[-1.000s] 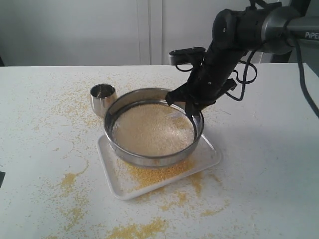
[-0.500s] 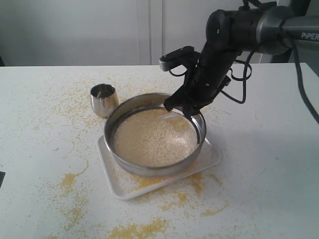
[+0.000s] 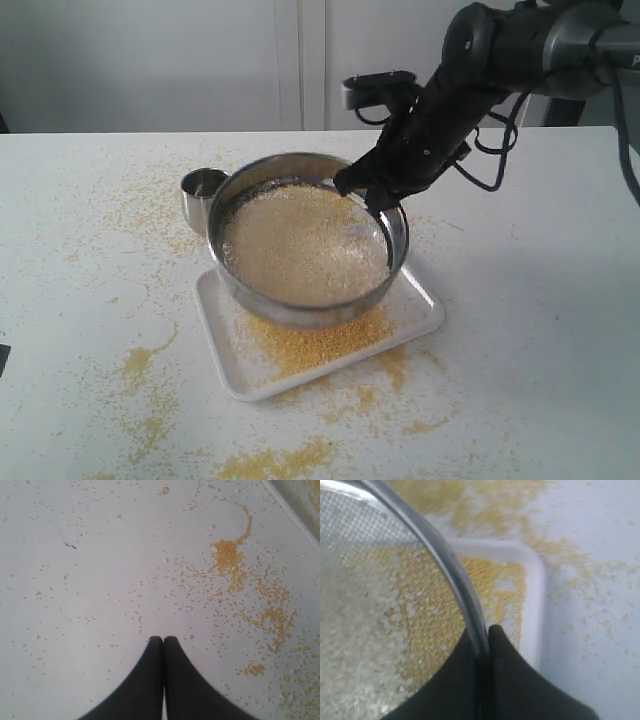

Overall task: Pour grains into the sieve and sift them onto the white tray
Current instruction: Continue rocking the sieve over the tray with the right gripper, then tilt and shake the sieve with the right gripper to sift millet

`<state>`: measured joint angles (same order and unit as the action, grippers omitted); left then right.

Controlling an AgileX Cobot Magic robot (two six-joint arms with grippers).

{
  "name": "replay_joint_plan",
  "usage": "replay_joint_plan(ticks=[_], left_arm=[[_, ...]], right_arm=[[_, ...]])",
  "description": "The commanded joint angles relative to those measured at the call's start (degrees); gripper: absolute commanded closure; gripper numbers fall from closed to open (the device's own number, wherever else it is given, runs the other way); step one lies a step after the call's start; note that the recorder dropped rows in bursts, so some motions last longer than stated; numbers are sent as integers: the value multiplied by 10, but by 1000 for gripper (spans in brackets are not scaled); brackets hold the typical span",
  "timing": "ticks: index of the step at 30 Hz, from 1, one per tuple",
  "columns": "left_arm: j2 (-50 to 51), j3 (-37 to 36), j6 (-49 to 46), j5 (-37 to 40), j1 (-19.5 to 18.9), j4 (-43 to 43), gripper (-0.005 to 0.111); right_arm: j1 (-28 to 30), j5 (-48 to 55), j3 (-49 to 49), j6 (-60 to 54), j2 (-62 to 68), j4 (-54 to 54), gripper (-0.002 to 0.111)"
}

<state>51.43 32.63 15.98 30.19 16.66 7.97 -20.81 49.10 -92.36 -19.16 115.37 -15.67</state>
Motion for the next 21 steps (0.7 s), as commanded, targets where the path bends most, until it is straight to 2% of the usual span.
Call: replay_joint_plan(ticks=[1, 3, 4, 5, 7, 9, 10, 13, 14, 16, 18, 19, 20, 21], left_arm=[[-1, 5, 3, 7, 0, -2, 107], [-1, 5, 3, 7, 0, -2, 107], [-1, 5, 3, 7, 0, -2, 107], [-1, 5, 3, 7, 0, -2, 107], [-1, 5, 3, 7, 0, -2, 107], [-1, 5, 3, 7, 0, -2, 107], [-1, 5, 3, 7, 0, -2, 107], [-1, 5, 3, 7, 0, -2, 107], [-1, 5, 3, 7, 0, -2, 107], [-1, 5, 3, 7, 0, -2, 107], [-1, 5, 3, 7, 0, -2, 107], [-1, 5, 3, 7, 0, -2, 107], [-1, 5, 3, 7, 0, -2, 107], [-1, 5, 3, 7, 0, -2, 107]], right_arm=[[0, 42, -2, -77, -9, 14, 108], [9, 2, -2, 140, -9, 59, 108], [9, -1, -2, 183, -9, 58, 108], [9, 5, -2, 162, -9, 41, 108], [-3, 49, -2, -16, -9, -24, 108], [-7, 91, -2, -194, -9, -28, 108], [-7, 78, -2, -163, -9, -8, 108], [3, -1, -2, 158, -9, 65, 108], [3, -4, -2, 178, -9, 61, 108], [-4, 22, -2, 64, -9, -3, 108], [-10, 83, -2, -152, -9, -73, 108], [-10, 90, -2, -195, -9, -73, 108], [-9, 66, -2, -144, -9, -51, 108], [-1, 27, -2, -29, -9, -23, 108]])
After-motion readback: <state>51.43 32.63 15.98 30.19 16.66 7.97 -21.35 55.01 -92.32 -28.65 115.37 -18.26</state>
